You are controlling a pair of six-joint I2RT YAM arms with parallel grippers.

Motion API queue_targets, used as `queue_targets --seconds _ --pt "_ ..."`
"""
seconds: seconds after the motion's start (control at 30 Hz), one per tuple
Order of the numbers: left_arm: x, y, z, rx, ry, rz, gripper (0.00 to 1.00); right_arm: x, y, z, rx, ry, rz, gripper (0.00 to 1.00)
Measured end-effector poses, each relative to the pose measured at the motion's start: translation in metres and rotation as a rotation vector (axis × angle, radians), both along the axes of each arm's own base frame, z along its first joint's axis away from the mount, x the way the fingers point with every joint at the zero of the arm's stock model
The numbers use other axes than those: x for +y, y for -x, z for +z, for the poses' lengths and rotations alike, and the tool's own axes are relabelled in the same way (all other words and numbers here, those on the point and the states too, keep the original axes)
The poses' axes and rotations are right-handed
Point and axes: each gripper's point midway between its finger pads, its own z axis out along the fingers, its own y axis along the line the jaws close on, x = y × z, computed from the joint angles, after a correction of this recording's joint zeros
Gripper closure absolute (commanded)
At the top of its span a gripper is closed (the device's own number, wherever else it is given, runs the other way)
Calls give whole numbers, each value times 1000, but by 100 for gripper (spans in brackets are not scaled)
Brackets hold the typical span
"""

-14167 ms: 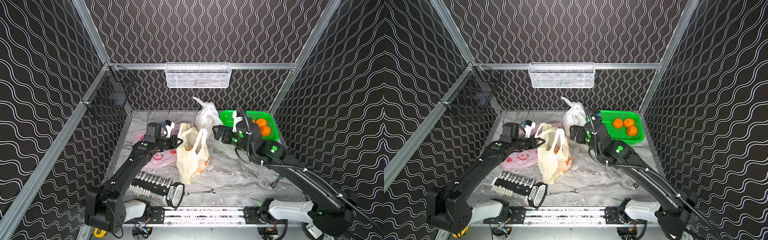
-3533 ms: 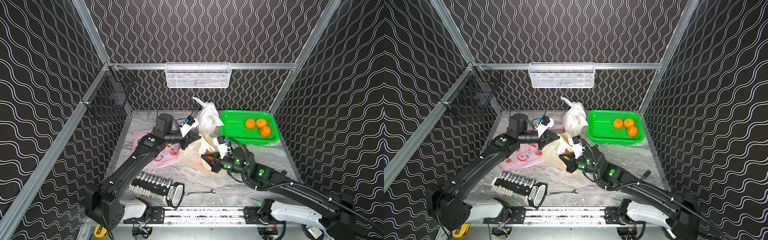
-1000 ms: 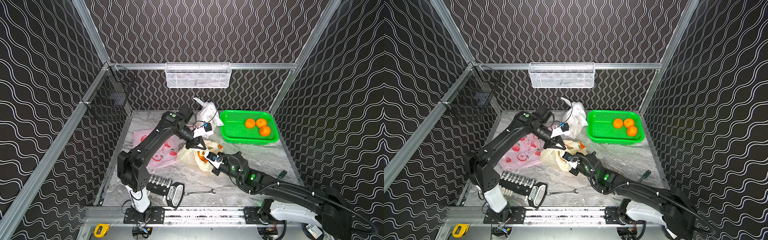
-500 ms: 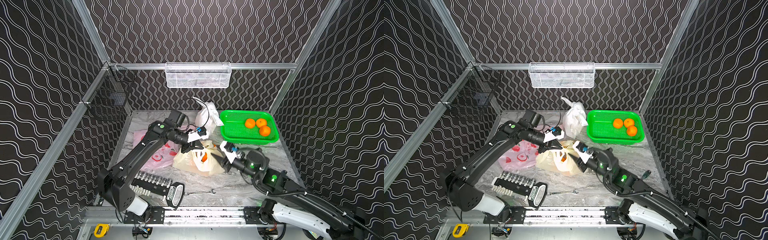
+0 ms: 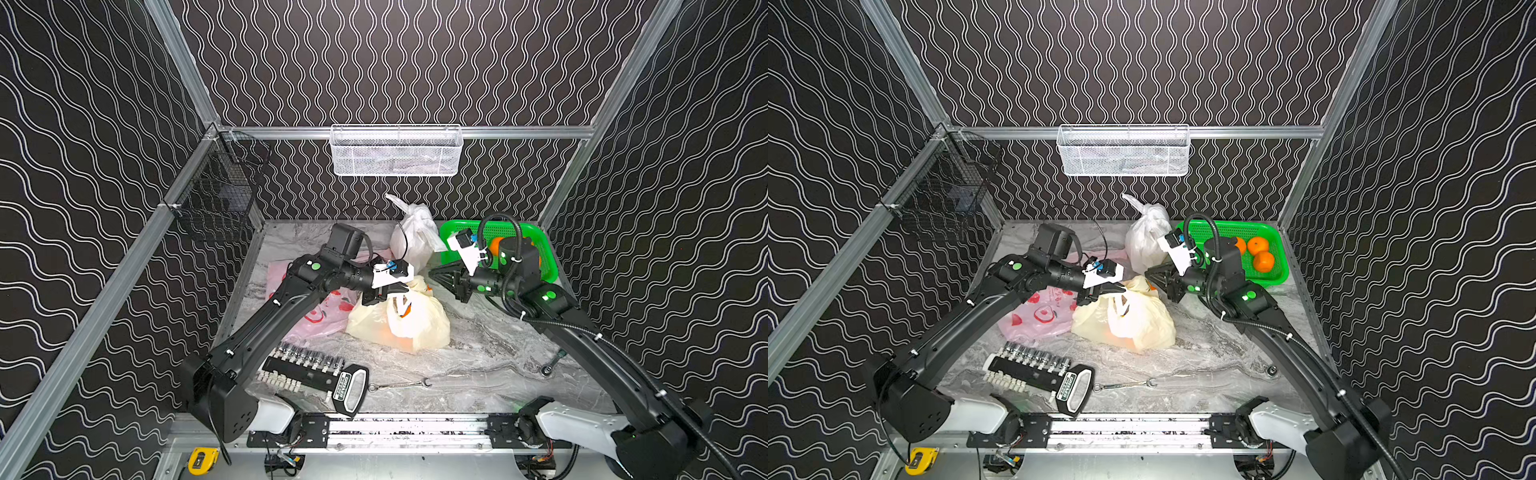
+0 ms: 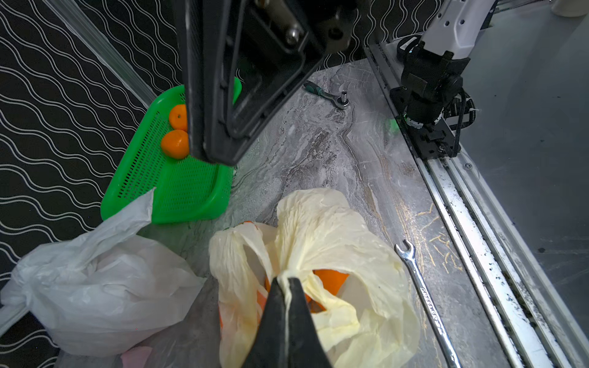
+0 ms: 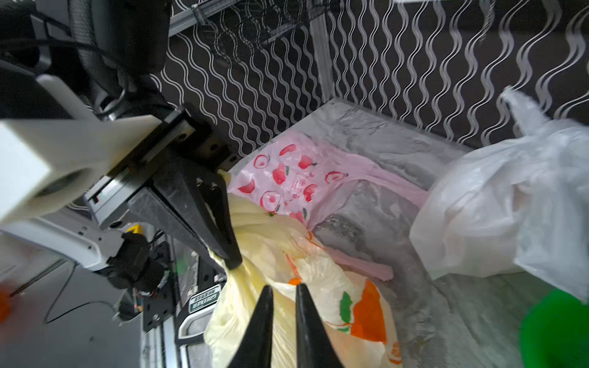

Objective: Place the oranges into plastic bags & tie knots
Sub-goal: Tie the plastic bag at the center of the board.

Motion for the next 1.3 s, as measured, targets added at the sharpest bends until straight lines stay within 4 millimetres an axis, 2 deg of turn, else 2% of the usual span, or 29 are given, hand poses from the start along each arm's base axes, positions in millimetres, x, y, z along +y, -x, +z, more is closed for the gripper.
queue_targets --seconds 0.3,0.53,0.77,0.97,1.13,1.3 --pt "-7 2 7 -66 39 -82 100 19 16 -18 171 -33 203 85" --pt "-1 13 -5 -103 31 -110 100 30 5 -43 271 -22 234 85" --pt "8 1 -16 -229 16 -22 100 40 1 -59 336 10 278 84" --pt "11 -13 -14 -305 0 32 100 49 7 -60 353 21 348 84" --pt "13 -12 -20 -330 -14 33 100 60 13 -72 390 41 395 84" --pt "17 -13 -22 -363 -28 43 100 62 8 -89 416 81 380 83"
